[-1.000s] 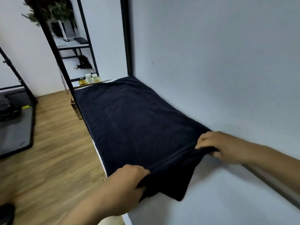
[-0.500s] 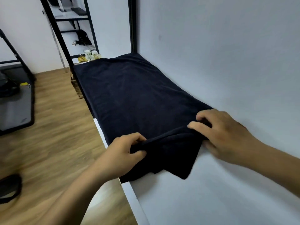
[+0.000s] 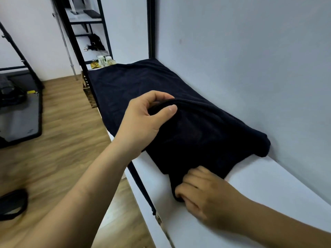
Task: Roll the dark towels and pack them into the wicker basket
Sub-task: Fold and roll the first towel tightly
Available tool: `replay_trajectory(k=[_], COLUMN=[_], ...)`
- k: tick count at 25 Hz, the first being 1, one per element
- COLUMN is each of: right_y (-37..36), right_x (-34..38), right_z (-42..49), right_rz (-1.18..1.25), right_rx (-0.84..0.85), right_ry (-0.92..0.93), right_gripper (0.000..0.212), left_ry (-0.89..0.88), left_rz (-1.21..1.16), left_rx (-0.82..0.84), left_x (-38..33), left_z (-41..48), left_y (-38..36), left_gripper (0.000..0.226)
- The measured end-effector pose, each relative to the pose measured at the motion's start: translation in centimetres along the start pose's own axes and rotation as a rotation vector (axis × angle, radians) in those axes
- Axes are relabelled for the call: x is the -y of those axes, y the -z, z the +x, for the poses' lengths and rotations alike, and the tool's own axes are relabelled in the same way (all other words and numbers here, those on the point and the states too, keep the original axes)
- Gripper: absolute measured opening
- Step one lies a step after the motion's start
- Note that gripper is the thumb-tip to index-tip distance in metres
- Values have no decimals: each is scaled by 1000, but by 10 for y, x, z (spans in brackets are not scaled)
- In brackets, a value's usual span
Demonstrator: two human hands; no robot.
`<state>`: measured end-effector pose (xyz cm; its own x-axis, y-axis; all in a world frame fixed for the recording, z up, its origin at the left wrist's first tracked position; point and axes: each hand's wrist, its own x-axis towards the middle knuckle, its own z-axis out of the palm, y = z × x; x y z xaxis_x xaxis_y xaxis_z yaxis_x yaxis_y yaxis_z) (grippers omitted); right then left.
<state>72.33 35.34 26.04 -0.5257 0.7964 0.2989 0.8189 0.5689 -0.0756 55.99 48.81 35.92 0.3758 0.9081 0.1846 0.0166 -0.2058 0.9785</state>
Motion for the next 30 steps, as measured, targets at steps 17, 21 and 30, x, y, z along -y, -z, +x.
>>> replay_trajectory(k=[17, 21, 30], right_y=[1, 46, 73], right_x=[56, 45, -105], right_z=[35, 15, -58], right_rz=[360, 1104, -27], right_rx=[154, 164, -173], right_ry=[-138, -425, -639], right_gripper=[29, 24, 48], left_ry=[-181, -164, -380], left_rz=[55, 191, 1100], left_rx=[154, 305, 336], left_x=[28, 50, 58], left_z=[-45, -65, -124], left_y=[1, 3, -56], left_gripper=[14, 21, 55])
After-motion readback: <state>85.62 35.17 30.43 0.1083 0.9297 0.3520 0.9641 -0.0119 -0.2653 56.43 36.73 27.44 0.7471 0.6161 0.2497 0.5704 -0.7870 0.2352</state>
